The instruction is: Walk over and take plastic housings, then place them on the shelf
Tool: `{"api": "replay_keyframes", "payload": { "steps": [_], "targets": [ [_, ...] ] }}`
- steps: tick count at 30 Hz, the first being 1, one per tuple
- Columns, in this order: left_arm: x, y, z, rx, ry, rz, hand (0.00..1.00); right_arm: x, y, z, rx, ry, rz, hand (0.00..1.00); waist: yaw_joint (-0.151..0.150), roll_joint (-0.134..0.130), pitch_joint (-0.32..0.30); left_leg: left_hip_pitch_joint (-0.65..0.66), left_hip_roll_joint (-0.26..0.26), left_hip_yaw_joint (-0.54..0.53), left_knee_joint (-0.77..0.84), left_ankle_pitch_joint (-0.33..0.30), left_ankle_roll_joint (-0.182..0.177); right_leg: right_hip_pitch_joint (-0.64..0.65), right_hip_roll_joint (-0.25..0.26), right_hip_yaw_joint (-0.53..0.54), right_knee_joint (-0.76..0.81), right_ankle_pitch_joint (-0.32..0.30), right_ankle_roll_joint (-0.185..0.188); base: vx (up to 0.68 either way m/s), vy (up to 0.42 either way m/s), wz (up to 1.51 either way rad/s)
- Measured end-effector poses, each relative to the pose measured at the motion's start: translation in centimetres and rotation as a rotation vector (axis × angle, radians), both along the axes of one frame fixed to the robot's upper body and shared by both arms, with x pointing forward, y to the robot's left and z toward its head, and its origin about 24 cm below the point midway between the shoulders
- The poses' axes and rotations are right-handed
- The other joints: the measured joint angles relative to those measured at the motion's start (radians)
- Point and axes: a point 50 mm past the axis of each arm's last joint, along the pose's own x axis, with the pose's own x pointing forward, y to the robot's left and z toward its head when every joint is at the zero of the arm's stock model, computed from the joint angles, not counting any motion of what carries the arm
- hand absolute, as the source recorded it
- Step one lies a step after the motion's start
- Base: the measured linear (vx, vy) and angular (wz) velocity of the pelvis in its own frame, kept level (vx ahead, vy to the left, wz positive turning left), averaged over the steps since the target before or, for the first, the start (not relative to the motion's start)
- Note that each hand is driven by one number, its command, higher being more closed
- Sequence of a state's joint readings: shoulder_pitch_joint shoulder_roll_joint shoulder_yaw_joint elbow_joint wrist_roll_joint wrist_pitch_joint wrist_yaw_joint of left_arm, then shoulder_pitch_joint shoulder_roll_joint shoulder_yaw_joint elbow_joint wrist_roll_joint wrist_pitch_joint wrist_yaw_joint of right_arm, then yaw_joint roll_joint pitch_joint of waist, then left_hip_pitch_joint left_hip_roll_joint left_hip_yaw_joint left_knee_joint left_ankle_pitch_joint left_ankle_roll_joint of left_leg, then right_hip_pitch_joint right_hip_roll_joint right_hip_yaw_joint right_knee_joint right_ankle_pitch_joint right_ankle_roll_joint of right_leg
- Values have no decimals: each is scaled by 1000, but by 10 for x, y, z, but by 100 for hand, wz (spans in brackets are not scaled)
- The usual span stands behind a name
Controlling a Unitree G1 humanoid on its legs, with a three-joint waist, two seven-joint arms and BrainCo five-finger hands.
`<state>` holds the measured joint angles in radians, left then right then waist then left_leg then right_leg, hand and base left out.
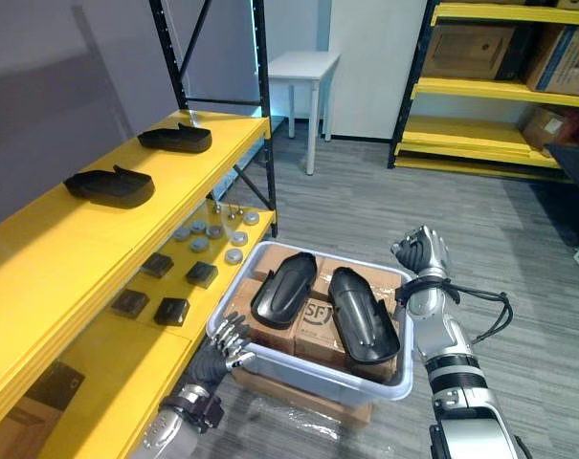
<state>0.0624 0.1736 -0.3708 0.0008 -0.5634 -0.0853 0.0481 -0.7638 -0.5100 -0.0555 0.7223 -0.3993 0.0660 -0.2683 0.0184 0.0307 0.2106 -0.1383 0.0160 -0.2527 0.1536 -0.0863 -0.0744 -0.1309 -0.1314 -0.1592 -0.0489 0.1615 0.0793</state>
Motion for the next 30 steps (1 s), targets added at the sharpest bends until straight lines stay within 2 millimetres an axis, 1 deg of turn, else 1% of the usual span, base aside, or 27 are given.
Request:
{"api": "replay_keyframes", "payload": {
  "steps": [1,2,4,5,6,7,8,9,10,11,13,14,16,17,20,22,25,26,27,30],
  "targets": [
    [-3,2,-4,4,21,15,0,3,-6,9,41,-28,-36,0,-1,3,41,-47,-1,-12,34,-3,-6,-32,-1,-23,14,0,0,-151,-32,16],
    [-5,3,-6,10,31,22,0,5,-10,13,63,-42,-54,0,-1,3,60,-72,-1,-20,49,-4,-8,-49,-1,-32,19,1,0,-196,-28,30],
    [-11,6,-16,34,76,46,0,7,-25,32,119,-94,-119,0,8,10,125,-137,-2,-46,84,-2,-13,-95,-1,-60,36,5,-5,-176,-20,36],
    [-15,7,-19,37,92,51,0,5,-36,47,107,-125,-161,0,13,20,155,-172,-3,-57,98,1,-15,-120,-3,-76,43,18,-10,-117,-17,30],
    [-17,7,-22,45,101,55,0,4,-41,54,99,-142,-184,0,21,29,167,-186,-4,-60,102,3,-17,-129,-4,-80,44,21,-10,-76,-11,36],
    [-21,7,-25,53,116,62,0,0,-53,71,80,-182,-229,0,26,52,193,-207,-9,-78,105,11,-26,-142,-6,-98,45,23,-10,-35,-5,36],
    [-24,7,-27,63,127,69,0,-5,-63,88,65,-225,-269,0,28,70,215,-227,-14,-88,104,21,-24,-158,-11,-105,54,24,-9,-6,3,33],
    [-25,7,-29,66,134,72,0,-6,-67,95,62,-242,-285,0,32,75,225,-234,-14,-89,105,26,-24,-169,-13,-105,60,28,-14,35,18,19],
    [-26,8,-33,72,152,77,0,-10,-75,103,38,-248,-319,0,38,83,231,-258,-16,-91,109,29,-31,-192,-15,-106,65,31,-19,56,24,5],
    [-26,8,-34,74,157,76,0,-12,-80,106,20,-244,-339,0,44,87,233,-270,-17,-92,115,29,-32,-203,-16,-106,68,32,-19,84,28,5],
    [-27,6,-39,78,177,79,0,-22,-97,107,-24,-218,-403,0,56,90,235,-323,-23,-95,137,25,-39,-247,-19,-108,77,32,-19,82,17,4],
    [-26,6,-41,77,184,82,0,-23,-100,107,-27,-210,-414,0,57,90,236,-334,-25,-95,139,25,-39,-256,-21,-108,78,32,-19,86,7,5],
    [-25,4,-43,74,193,92,0,-29,-110,107,-33,-187,-454,0,59,102,252,-366,-34,-95,155,23,-41,-280,-28,-109,80,33,-18,60,0,5],
    [-24,4,-43,73,192,96,0,-30,-112,106,-31,-181,-462,0,61,103,253,-379,-35,-95,158,22,-41,-292,-29,-109,83,33,-18,0,0,0],
    [-18,3,-44,87,191,107,0,-32,-118,94,22,-144,-488,0,75,108,256,-433,-36,-96,174,20,-41,-345,-29,-108,96,33,-18,-8,-45,-1],
    [-13,2,-44,104,185,115,0,-31,-117,90,23,-130,-482,0,80,121,263,-465,-37,-98,187,20,-41,-374,-28,-108,102,34,-18,-20,-62,-1],
    [-8,2,-43,107,179,130,0,-32,-118,83,22,-115,-472,0,87,126,266,-492,-36,-98,193,20,-41,-401,-26,-107,108,36,-19,-13,-52,-2],
    [-7,2,-43,106,172,133,0,-32,-118,78,30,-113,-462,0,90,127,266,-504,-35,-99,196,20,-41,-411,-25,-107,109,36,-19,6,-65,-1],
    [-5,1,-43,108,174,132,0,-33,-119,77,28,-110,-462,100,92,127,267,-505,-35,-98,196,20,-41,-412,-25,-107,109,36,-20,13,-63,-1],
    [3,-3,-36,89,146,147,0,-36,-123,81,-12,-94,-449,100,106,128,266,-515,-34,-95,191,20,-41,-428,-24,-104,114,36,-19,6,-50,-3]
  ]
}}
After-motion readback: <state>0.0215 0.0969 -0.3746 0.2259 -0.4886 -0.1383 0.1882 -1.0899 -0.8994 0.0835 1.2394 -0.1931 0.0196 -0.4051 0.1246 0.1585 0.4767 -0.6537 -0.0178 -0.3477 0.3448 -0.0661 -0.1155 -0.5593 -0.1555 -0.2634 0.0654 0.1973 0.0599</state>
